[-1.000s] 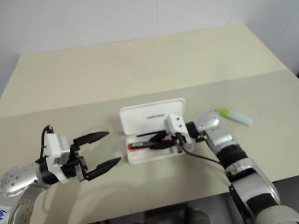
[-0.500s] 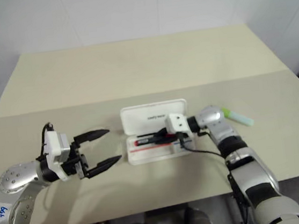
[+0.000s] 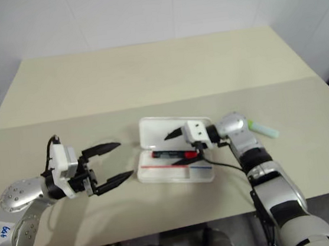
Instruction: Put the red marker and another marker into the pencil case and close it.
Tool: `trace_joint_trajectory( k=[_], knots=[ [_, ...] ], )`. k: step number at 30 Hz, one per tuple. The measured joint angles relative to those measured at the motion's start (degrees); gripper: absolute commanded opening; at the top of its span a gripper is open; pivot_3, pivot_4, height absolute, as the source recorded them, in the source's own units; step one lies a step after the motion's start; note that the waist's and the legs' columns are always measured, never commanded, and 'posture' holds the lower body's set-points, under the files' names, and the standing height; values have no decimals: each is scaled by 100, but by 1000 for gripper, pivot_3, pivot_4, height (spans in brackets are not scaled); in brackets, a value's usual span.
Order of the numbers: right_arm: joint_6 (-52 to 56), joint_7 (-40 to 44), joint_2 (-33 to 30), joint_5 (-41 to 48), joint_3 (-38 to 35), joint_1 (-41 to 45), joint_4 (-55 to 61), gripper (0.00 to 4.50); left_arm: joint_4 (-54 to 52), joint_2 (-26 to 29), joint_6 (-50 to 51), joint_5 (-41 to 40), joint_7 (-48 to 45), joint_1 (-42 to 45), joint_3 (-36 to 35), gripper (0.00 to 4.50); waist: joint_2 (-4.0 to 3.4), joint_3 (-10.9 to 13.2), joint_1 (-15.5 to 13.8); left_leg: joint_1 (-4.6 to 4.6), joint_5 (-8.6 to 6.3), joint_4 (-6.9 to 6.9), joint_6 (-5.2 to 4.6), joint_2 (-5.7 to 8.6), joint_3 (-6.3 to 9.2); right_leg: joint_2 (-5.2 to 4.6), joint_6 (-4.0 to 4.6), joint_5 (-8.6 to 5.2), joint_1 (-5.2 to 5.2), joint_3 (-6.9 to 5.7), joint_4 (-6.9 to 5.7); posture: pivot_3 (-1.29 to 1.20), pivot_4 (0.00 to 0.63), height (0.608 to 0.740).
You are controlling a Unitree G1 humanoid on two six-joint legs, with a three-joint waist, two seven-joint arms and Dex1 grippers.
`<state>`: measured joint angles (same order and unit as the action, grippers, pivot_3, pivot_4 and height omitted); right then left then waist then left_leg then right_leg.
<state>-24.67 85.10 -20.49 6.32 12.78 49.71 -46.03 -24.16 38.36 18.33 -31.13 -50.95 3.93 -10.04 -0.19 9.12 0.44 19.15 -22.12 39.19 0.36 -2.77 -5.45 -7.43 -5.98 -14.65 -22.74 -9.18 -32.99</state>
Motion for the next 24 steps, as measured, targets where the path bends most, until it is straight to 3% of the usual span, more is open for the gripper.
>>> trace_joint_trajectory(
  k=[14, 24],
  knots=[
    [513, 18, 40, 574, -212, -92, 461, 4455, 21, -44, -80, 58, 23, 51, 111, 4500, 0, 0, 1, -1, 0, 1, 0, 0, -1, 1, 0, 0, 0, 0, 0, 0, 150, 740],
    [2899, 3, -292, 1708, -424, -777, 2813, 4455, 38, -46, -90, 75, 23, 105, 142, 4500, 1, 0, -36, 3, 0, 1, 0, 1, 6, -2, 0, 0, 0, -2, -1, 0, 150, 740]
  ],
)
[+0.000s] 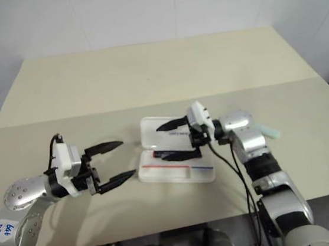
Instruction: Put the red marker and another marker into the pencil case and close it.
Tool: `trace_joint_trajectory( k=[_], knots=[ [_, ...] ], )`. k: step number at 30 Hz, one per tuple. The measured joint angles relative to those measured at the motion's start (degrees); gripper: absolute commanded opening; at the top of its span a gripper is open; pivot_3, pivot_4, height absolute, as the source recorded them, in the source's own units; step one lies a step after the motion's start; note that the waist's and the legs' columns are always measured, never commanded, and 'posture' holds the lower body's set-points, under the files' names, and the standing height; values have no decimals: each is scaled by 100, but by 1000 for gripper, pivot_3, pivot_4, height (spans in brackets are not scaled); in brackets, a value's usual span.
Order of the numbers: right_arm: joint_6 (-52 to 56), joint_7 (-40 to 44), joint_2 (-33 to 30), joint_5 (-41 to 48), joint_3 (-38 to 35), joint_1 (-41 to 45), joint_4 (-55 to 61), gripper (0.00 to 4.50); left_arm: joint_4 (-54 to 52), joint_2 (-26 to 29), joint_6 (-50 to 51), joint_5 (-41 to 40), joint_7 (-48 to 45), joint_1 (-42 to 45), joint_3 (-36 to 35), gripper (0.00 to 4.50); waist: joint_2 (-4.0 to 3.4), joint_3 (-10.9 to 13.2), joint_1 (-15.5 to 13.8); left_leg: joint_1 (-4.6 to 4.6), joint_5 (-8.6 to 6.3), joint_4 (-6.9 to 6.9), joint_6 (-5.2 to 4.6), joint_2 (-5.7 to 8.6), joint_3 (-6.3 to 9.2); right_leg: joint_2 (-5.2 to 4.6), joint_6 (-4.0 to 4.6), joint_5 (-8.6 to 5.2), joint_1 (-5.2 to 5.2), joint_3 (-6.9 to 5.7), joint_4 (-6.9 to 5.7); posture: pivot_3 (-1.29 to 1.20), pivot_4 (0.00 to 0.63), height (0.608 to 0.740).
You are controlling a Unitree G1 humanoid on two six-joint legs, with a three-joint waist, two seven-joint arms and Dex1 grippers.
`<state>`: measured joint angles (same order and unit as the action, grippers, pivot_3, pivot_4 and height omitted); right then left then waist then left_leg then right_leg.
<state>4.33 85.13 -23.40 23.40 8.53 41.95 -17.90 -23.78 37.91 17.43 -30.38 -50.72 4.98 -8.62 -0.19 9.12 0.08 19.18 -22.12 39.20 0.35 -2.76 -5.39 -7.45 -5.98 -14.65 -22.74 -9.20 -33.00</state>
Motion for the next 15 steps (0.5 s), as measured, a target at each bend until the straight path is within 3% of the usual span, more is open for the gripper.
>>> trace_joint_trajectory(
  k=[8, 15],
  knots=[
    [1693, -501, -675, 914, -527, -260, 1593, 4455, -1, -64, -64, 9, -1, -10, 18, 4500, 3, -1, -4, 0, -1, -1, -1, 1, -3, -1, 0, 0, -1, 1, 2, 0, 150, 740],
    [1336, -879, -1478, 555, -1162, 119, 600, 4455, 1, -132, -114, 13, 11, 1, 48, 4500, 8, -4, -3, -1, -1, -2, -2, 3, -7, -2, 1, 0, -1, 1, 3, 0, 150, 740]
  ],
)
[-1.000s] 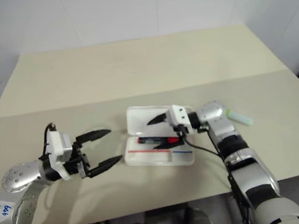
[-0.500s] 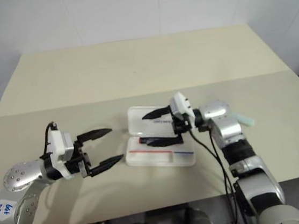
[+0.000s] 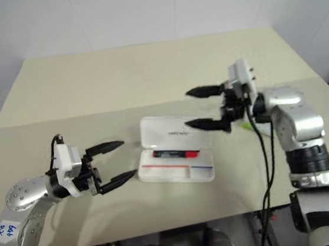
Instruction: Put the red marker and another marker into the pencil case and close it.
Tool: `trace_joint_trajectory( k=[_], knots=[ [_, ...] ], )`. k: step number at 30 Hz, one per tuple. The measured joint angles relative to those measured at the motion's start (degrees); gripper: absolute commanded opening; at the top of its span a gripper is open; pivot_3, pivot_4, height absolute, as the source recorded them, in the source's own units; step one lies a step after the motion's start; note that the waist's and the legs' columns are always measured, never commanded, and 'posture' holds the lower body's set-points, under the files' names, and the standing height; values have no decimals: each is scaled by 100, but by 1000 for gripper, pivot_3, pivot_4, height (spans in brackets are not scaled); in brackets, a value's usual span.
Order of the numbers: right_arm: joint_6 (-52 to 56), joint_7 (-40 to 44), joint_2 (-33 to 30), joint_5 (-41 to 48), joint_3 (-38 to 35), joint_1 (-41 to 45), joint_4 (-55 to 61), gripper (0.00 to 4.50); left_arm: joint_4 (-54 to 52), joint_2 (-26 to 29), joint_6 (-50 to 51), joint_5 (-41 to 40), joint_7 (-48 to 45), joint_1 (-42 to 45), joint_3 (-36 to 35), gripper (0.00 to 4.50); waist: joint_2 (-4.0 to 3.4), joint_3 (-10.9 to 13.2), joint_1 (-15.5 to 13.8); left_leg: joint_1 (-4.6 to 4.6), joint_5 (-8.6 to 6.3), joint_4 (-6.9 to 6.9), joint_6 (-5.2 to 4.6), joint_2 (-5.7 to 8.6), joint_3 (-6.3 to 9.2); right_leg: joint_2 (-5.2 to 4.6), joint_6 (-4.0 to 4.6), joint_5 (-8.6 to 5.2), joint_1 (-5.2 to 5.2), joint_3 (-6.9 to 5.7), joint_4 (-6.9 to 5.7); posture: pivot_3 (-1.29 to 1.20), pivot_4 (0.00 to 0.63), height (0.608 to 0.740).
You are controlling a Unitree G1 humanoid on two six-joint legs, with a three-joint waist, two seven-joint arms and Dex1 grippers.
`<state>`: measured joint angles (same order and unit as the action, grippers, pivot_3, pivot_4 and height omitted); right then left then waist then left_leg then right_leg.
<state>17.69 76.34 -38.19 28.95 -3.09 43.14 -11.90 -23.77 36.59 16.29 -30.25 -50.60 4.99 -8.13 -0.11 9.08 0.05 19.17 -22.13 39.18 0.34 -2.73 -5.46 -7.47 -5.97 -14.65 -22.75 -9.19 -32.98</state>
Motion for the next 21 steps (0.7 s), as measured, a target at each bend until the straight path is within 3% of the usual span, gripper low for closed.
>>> trace_joint_trajectory(
  k=[10, 15, 21],
  knots=[
    [-2115, -277, -478, -1420, -35, 458, -3908, 4455, -106, -1, 703, -635, 268, 812, -68, 4500, 0, 2, 36, 0, 1, -1, 1, -2, -10, 1, -1, 0, 0, 0, 5, 0, 150, 740],
    [-2677, -295, -644, -1868, -32, 570, -5089, 4455, -374, 449, 1136, -962, 138, 821, -207, 4500, -4, 5, 45, 0, 1, 0, 1, -3, -12, 2, -1, 0, 1, 4, 9, 0, 150, 740],
    [-2897, -354, -725, -2155, -37, 599, -5713, 4455, -476, 910, 1230, -1104, -191, 540, -574, 4500, -8, 7, 39, -1, 2, 3, 4, -4, -12, 2, -1, 0, 2, 7, 10, 0, 150, 740]
  ],
)
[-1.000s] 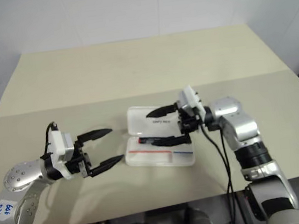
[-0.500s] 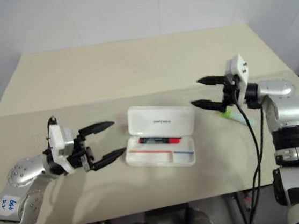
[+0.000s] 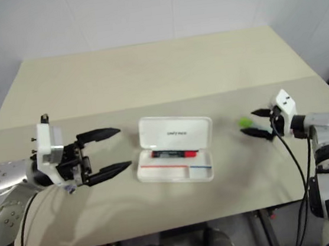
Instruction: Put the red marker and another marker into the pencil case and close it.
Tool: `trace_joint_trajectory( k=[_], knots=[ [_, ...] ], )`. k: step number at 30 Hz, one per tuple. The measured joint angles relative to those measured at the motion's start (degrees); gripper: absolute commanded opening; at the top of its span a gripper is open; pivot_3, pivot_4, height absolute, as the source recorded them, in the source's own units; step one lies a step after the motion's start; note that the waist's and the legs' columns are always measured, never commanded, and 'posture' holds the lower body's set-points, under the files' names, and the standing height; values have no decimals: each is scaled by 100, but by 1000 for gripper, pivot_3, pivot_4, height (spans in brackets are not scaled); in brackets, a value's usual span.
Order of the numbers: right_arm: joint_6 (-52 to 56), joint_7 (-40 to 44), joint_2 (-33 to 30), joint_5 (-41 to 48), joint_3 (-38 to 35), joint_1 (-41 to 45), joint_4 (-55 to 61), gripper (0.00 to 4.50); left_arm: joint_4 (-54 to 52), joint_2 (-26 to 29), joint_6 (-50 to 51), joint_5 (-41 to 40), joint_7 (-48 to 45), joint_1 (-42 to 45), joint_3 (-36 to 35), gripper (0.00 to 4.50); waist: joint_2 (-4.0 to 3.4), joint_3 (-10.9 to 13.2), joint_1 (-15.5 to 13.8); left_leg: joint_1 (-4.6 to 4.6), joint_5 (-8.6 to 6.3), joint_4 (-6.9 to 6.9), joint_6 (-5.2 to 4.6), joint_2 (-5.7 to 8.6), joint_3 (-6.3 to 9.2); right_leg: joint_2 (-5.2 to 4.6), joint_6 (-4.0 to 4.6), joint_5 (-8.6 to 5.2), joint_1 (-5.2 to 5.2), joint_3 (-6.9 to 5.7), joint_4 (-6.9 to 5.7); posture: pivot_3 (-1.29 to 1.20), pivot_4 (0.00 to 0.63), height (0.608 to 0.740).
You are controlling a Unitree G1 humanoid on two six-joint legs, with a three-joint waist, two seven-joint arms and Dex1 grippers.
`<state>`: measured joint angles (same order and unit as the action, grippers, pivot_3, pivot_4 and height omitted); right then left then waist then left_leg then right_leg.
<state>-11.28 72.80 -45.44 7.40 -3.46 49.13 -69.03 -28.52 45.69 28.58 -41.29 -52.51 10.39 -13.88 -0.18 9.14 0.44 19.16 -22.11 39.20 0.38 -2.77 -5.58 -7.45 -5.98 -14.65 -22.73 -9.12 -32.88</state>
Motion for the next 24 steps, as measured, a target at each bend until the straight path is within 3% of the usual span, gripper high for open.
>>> trace_joint_trajectory(
  k=[9, 19, 24],
  knots=[
    [0, -492, -93, -419, -11, -9, -479, 4455, -3, 156, 20, -55, -246, -249, -279, 4500, -3, 2, -17, 1, 0, 0, 0, 0, 0, 0, 0, 0, 1, 0, 2, 0, 150, 740],
    [67, -386, -90, -502, -139, -15, -535, 1083, -15, 249, 33, -147, -263, -406, -433, 4500, -3, 2, -18, -2, 2, 3, 4, -1, 2, 2, 0, 0, 9, 2, 5, 0, 150, 740],
    [4, -365, -60, -535, -153, -14, -534, 1099, -23, 248, 33, -159, -258, -428, -434, 4500, -3, 1, -4, -2, 2, 3, 4, -1, 2, 2, 0, 0, 9, 2, 5, 0, 150, 740]
  ],
)
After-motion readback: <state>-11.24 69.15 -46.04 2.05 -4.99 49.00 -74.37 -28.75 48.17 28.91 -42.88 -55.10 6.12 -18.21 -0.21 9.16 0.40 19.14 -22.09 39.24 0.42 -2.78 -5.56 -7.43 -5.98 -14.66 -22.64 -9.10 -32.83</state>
